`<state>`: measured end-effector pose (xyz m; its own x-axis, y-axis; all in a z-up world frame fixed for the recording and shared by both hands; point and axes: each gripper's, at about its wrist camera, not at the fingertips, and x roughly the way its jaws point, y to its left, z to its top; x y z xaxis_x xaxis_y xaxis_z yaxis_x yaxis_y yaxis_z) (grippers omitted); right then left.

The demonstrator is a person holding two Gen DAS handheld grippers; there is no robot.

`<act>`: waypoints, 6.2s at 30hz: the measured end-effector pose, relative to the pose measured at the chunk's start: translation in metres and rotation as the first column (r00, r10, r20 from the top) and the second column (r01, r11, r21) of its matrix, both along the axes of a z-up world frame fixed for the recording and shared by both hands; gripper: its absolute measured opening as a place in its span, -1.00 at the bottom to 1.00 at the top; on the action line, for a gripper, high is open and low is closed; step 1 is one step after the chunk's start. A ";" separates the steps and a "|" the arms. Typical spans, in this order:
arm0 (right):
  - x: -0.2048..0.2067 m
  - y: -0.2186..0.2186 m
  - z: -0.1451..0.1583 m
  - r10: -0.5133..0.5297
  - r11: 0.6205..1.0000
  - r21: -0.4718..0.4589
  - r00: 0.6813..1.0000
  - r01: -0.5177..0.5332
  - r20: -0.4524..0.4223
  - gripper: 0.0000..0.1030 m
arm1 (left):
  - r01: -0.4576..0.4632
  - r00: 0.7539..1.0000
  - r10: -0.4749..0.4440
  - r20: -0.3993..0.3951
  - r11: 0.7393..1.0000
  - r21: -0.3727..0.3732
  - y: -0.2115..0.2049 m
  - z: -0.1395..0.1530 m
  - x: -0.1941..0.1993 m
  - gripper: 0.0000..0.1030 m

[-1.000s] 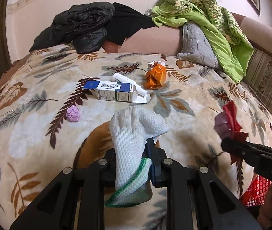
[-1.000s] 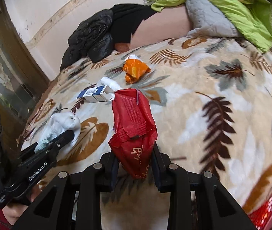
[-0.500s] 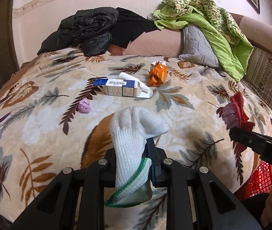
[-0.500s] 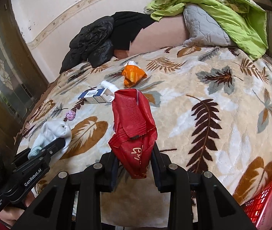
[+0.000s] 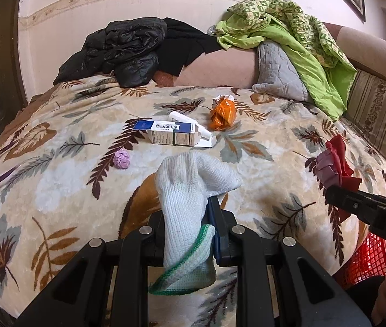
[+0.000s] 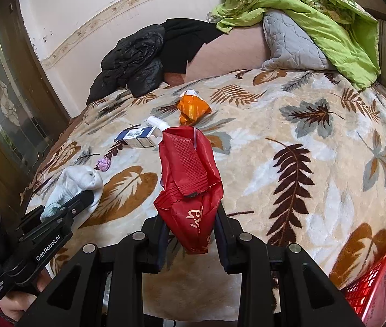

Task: Collect trash
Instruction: 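Lift the white sock and red bag above the bed with both tools, then carry the sock and red bag to the red basket and open both tools, then move both tools back over the remaining trash on the bed, then grasp the purple ball with the left tool while the right tool grasps the orange-white bag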

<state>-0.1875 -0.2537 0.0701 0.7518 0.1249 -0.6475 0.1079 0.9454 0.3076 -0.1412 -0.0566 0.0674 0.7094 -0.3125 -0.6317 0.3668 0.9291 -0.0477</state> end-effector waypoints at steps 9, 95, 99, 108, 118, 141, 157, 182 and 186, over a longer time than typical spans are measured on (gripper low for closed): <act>-0.001 0.001 0.003 0.005 1.000 0.004 1.000 -0.005 0.005 -0.37 | 0.002 1.000 -0.002 0.005 1.000 0.006 -0.002 0.000 -0.002 -0.59; -0.265 -0.224 0.005 -0.578 0.799 0.179 0.815 0.574 -0.034 0.22 | 0.726 0.652 -0.730 -0.203 0.679 -0.112 -0.279 0.031 -0.164 -0.10; -0.272 -0.225 0.014 -0.578 0.801 0.189 0.816 0.567 0.004 0.22 | 0.706 0.678 -0.712 -0.181 0.700 -0.107 -0.269 0.043 -0.168 -0.05; -0.255 -0.183 0.036 -0.461 0.868 0.249 0.884 0.431 0.075 0.22 | 0.598 0.785 -0.601 -0.148 0.798 -0.069 -0.201 0.066 -0.162 0.09; -0.207 -0.103 0.065 -0.280 0.950 0.171 0.954 0.260 0.105 0.22 | 0.399 0.904 -0.413 -0.116 0.909 -0.122 -0.089 0.075 -0.117 0.09; -0.041 -0.033 0.050 -0.027 0.992 0.122 1.000 0.026 0.007 0.22 | -0.199 0.942 0.140 -0.306 0.965 -0.170 0.084 -0.012 0.118 -0.07; 0.142 -0.034 0.027 -0.028 0.987 0.158 0.998 0.036 -0.056 0.32 | -0.198 0.942 0.173 -0.286 0.978 -0.059 0.060 -0.046 0.167 -0.57; 0.173 0.003 0.008 -0.099 0.992 0.079 0.995 0.100 -0.019 -0.01 | -0.102 0.977 0.085 -0.196 0.992 -0.075 0.044 -0.021 0.147 -0.57; 0.133 0.012 0.014 -0.084 0.992 0.092 0.996 0.082 0.019 -0.01 | -0.095 0.981 0.083 -0.173 0.993 -0.067 0.040 -0.018 0.141 -0.57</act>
